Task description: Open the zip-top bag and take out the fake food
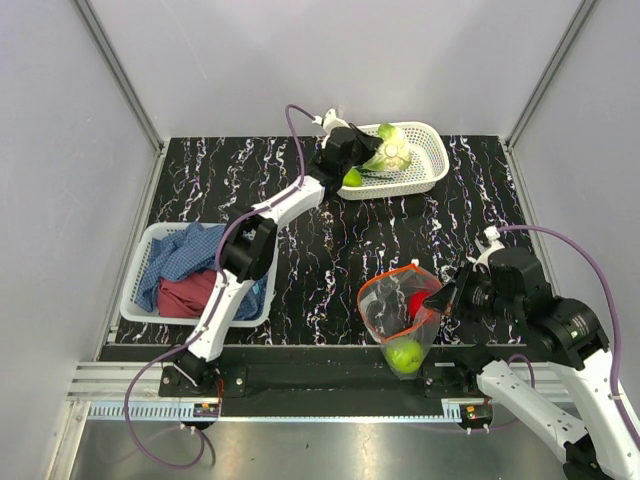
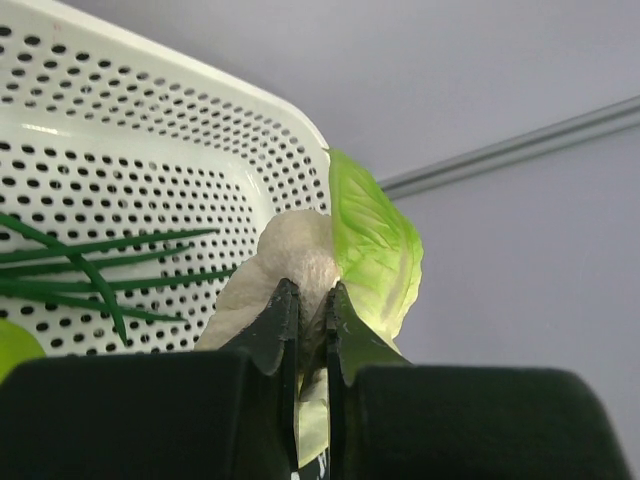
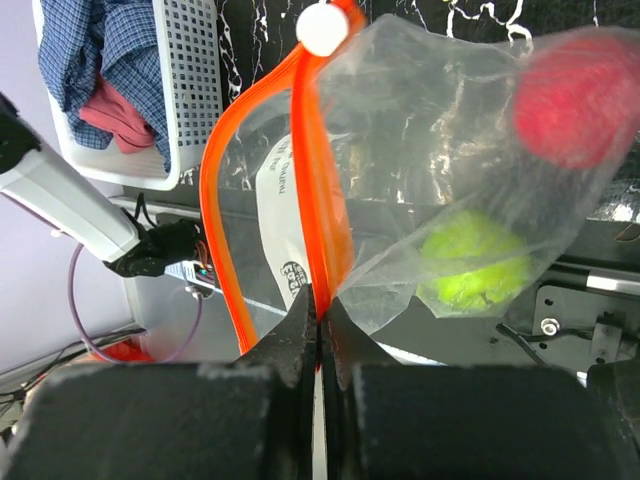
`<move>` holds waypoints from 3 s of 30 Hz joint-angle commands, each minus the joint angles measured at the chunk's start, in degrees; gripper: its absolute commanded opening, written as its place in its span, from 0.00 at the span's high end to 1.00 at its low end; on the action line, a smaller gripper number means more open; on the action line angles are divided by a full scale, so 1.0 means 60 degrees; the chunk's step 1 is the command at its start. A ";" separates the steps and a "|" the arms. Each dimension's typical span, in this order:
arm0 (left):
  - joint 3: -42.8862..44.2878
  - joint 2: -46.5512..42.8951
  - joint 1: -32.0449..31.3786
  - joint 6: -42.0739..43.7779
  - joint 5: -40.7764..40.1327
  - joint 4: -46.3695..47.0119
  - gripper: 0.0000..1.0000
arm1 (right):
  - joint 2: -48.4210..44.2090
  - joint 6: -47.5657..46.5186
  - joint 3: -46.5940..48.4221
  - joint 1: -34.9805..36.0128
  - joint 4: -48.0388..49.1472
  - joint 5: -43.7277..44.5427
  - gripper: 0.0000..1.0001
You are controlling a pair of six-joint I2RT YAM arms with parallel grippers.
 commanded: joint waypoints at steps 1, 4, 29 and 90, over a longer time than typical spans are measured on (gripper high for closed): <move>0.0998 0.0530 0.0121 0.0247 -0.0795 0.1110 1.00 | -0.0080 0.0429 0.0369 0.0047 0.0242 0.0029 1.00; 0.1322 0.0868 0.0121 0.0072 -0.0809 0.0846 0.98 | -0.0154 0.0561 0.0310 0.0061 0.0242 0.0132 1.00; -0.1367 -0.2409 0.0209 0.1638 0.0491 0.0157 0.14 | 0.0974 -0.1195 0.0896 0.0062 0.0138 -0.0012 1.00; -0.4595 -0.6587 -0.4552 0.3059 0.1726 -0.8398 0.70 | 0.2087 -0.1240 -0.0205 0.0062 0.3245 0.0117 1.00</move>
